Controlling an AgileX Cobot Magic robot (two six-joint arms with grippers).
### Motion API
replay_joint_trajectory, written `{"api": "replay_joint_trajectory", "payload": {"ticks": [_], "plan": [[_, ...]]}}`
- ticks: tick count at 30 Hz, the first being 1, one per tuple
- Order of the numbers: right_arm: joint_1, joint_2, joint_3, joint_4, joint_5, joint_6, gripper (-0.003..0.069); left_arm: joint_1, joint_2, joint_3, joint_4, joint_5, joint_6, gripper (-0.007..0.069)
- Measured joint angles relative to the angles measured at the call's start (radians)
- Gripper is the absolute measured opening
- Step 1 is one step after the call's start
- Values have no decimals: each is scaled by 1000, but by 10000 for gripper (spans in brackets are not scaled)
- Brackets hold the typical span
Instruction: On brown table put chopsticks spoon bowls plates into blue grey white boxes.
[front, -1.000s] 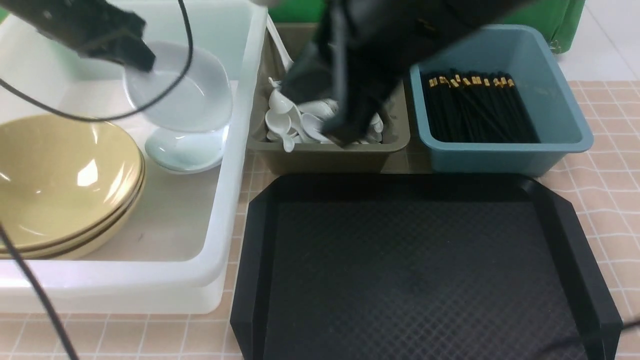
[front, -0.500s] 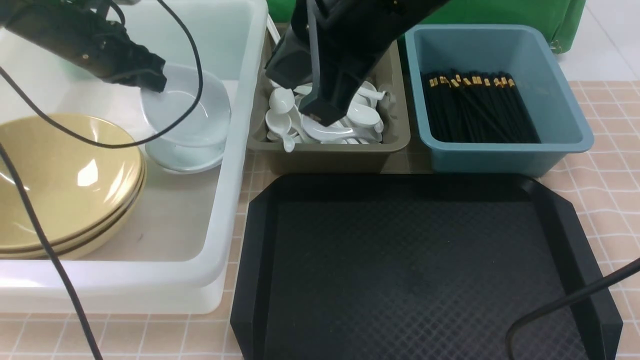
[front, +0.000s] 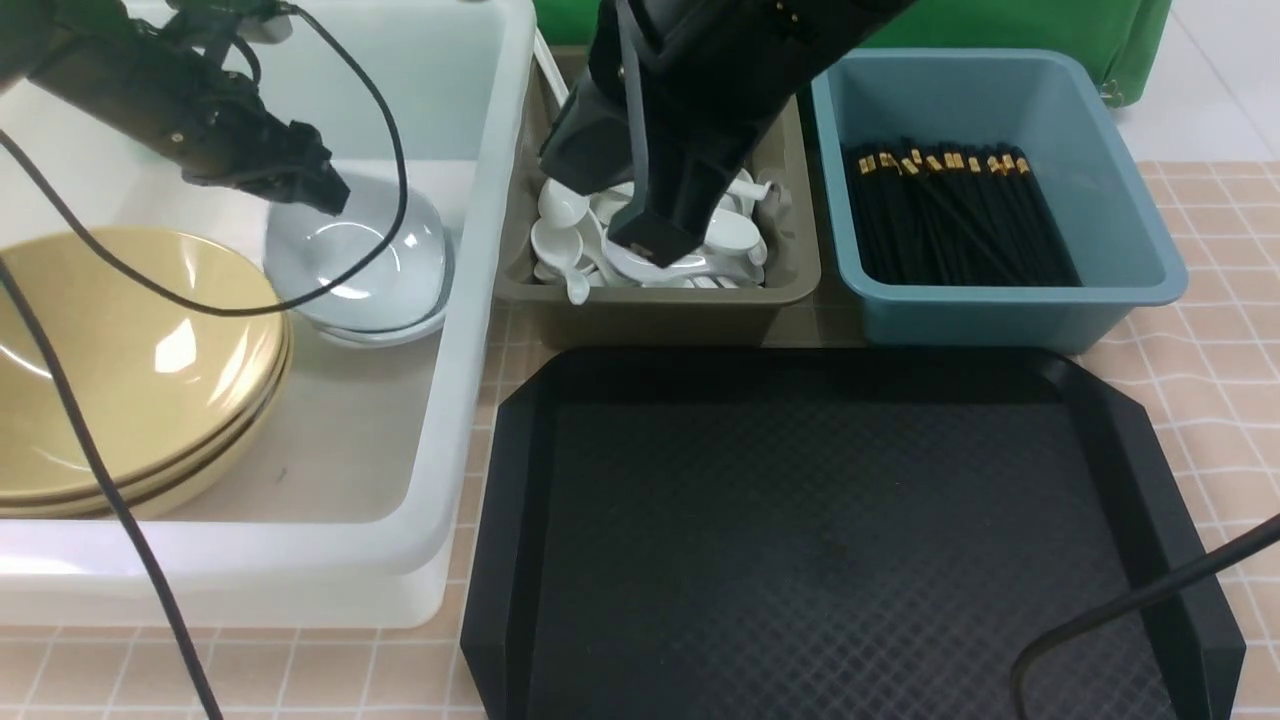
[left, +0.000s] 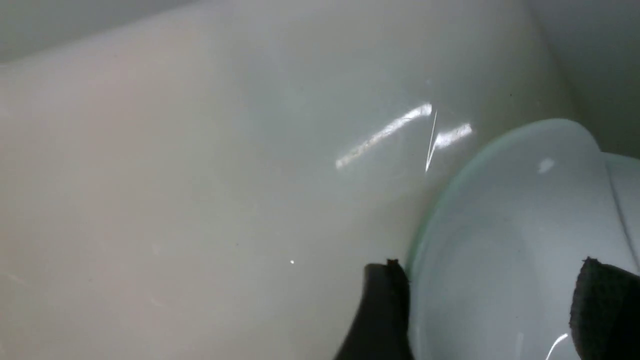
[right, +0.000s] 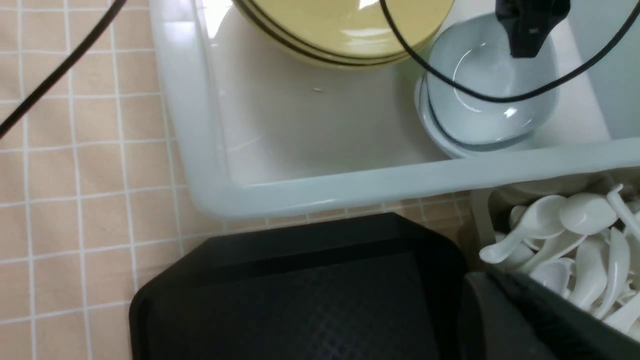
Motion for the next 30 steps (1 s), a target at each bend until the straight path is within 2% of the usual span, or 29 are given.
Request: {"api": "replay_joint_trajectory", "payload": {"ticks": [3,8,11,13,14,15,17,18,19,21,26,30], "plan": [[0,0,0,-2,4,-5,50,0,-8,-33,2,14,0,481],[0,0,0,-17,7,-7,53,0,-49,-136,6,88,-39,465],[0,0,0,-24,7,-7,55,0,-94,-215,21,151,-100,388],[0,0,0,-27,7,-7,55,0,-142,-267,30,201,-130,305],[0,0,0,-27,7,-7,57,0,-153,-271,30,207,-134,296],[0,0,0,-27,7,-7,58,0,-204,-303,32,250,-147,217],[0,0,0,-27,17,2,60,0,-270,-323,30,284,-161,127],[0,0,0,-27,19,2,61,0,-278,-325,27,290,-161,107],[0,-7,0,-27,46,17,63,0,-348,-326,24,302,-179,43],[0,-21,0,-30,73,34,66,0,-419,-317,25,309,-195,7],[0,-99,20,-34,83,122,68,0,-586,-223,66,313,-226,1],[0,-228,88,-37,88,154,68,0,-778,12,144,320,-285,1]]}}
